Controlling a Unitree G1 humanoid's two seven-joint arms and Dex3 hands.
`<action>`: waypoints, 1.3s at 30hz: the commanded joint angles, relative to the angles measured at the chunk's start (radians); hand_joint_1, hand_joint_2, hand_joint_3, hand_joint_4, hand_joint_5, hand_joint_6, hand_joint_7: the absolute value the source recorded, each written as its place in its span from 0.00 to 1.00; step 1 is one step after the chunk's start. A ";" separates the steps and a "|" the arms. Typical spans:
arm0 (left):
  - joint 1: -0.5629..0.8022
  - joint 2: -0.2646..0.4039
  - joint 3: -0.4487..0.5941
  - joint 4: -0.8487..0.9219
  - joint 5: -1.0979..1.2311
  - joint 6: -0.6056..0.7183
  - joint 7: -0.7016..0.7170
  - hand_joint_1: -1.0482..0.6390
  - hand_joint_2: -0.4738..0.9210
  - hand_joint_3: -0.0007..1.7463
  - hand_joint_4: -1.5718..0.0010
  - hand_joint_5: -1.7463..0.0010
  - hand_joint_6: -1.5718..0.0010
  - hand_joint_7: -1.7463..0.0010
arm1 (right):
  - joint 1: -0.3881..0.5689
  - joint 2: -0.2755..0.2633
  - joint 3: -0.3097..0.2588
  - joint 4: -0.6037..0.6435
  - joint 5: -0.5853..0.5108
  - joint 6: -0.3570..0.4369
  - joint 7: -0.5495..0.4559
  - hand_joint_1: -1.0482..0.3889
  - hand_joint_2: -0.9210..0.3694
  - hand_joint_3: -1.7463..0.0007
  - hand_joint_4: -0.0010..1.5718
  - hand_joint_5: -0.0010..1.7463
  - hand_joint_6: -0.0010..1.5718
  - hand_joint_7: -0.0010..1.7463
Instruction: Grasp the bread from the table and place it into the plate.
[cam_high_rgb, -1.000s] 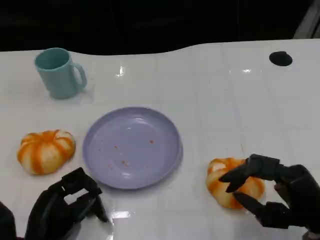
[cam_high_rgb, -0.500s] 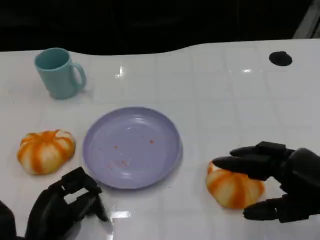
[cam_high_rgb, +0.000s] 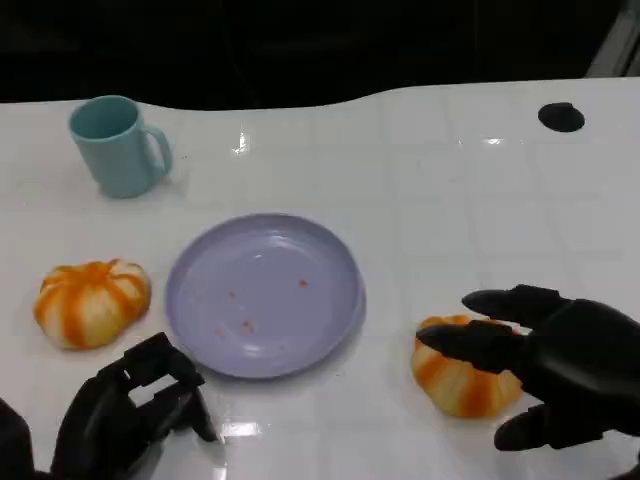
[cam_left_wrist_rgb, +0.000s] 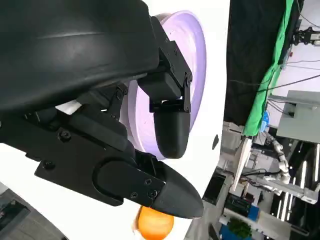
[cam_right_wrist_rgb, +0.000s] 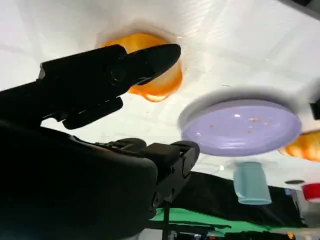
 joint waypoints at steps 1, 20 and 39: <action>0.003 0.011 0.004 0.010 0.011 0.005 0.009 0.03 0.90 0.00 0.52 0.03 0.56 0.19 | -0.038 0.005 0.047 0.013 -0.089 0.058 -0.047 0.32 0.05 1.00 0.10 0.06 0.19 0.01; 0.009 0.005 0.011 0.000 0.014 0.009 0.011 0.02 0.90 0.00 0.52 0.03 0.55 0.20 | -0.156 0.006 0.201 0.226 -0.212 0.186 -0.188 0.29 0.03 1.00 0.13 0.05 0.18 0.00; 0.015 0.005 0.009 -0.010 0.016 0.009 0.011 0.01 0.90 0.00 0.51 0.03 0.54 0.20 | -0.216 -0.003 0.287 0.357 -0.199 0.235 -0.168 0.29 0.00 0.99 0.12 0.03 0.14 0.00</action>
